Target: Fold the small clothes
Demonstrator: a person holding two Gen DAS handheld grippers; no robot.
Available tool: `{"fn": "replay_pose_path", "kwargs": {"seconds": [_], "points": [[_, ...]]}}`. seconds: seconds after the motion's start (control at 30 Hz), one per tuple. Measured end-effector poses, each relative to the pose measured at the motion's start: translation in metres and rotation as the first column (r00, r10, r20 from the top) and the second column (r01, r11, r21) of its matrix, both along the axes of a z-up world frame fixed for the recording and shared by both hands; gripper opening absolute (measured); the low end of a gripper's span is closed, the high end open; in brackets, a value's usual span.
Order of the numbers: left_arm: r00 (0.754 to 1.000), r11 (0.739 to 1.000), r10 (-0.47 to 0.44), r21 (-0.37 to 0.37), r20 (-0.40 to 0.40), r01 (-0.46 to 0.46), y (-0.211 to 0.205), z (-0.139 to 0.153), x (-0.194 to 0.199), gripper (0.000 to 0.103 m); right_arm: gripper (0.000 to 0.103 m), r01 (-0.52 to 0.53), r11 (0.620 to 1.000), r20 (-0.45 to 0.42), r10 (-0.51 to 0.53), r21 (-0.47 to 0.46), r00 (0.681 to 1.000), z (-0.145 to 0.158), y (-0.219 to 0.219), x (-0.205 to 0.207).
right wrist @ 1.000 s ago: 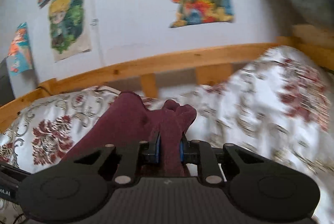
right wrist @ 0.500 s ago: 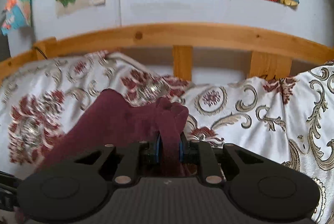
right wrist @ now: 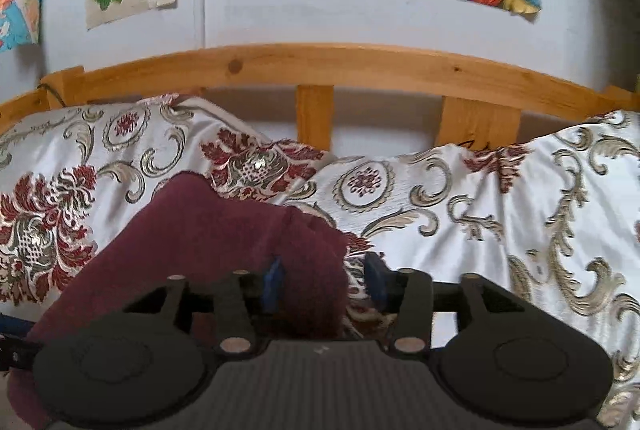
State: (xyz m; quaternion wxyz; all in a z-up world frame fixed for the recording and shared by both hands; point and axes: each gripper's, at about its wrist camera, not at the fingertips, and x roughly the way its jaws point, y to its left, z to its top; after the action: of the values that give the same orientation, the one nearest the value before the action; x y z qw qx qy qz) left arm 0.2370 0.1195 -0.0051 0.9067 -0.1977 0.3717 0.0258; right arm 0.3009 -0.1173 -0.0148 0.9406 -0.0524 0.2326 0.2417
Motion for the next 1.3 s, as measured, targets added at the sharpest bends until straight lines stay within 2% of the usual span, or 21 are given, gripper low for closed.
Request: {"fn": "replay_pose_path", "kwargs": {"seconds": [0.17,0.23,0.3,0.43,0.6,0.8,1.07,1.3], "points": [[1.000,0.997,0.006,0.076,0.030,-0.008,-0.009,0.015,-0.014,0.083,0.076,0.015,0.998,0.030,-0.017,0.058,0.999,0.014,-0.018,-0.026],[0.999,0.995,0.009,0.102,0.046,-0.013,-0.011,0.022,-0.021,0.086,0.086,0.022,0.996,0.042,-0.026,0.081,0.999,0.020,-0.024,-0.038],[0.998,0.992,0.010,0.126,0.069,-0.019,-0.013,0.031,-0.028,0.093,0.091,0.027,0.993,0.060,-0.034,0.111,0.998,0.028,-0.031,-0.052],[0.991,0.984,0.007,0.174,0.135,-0.031,-0.016,0.049,-0.049,0.100,0.102,0.043,0.986,0.103,-0.060,0.161,0.993,0.043,-0.045,-0.081],[0.978,0.968,-0.011,0.247,0.207,-0.042,-0.023,0.067,-0.076,0.102,0.103,0.065,0.975,0.162,-0.100,0.211,0.982,0.058,-0.062,-0.122],[0.971,0.958,-0.031,0.285,0.237,-0.039,-0.028,0.076,-0.108,0.102,0.103,0.119,0.959,0.191,-0.171,0.258,0.967,0.066,-0.080,-0.167],[0.975,0.941,-0.022,0.335,0.223,-0.055,-0.031,0.055,-0.153,0.102,0.103,0.155,0.962,0.205,-0.202,0.224,0.958,0.048,-0.089,-0.226],[0.976,0.931,-0.039,0.363,0.216,-0.043,-0.038,0.035,-0.189,0.102,0.103,0.121,0.978,0.178,-0.151,0.168,0.972,0.025,-0.084,-0.273]]}}
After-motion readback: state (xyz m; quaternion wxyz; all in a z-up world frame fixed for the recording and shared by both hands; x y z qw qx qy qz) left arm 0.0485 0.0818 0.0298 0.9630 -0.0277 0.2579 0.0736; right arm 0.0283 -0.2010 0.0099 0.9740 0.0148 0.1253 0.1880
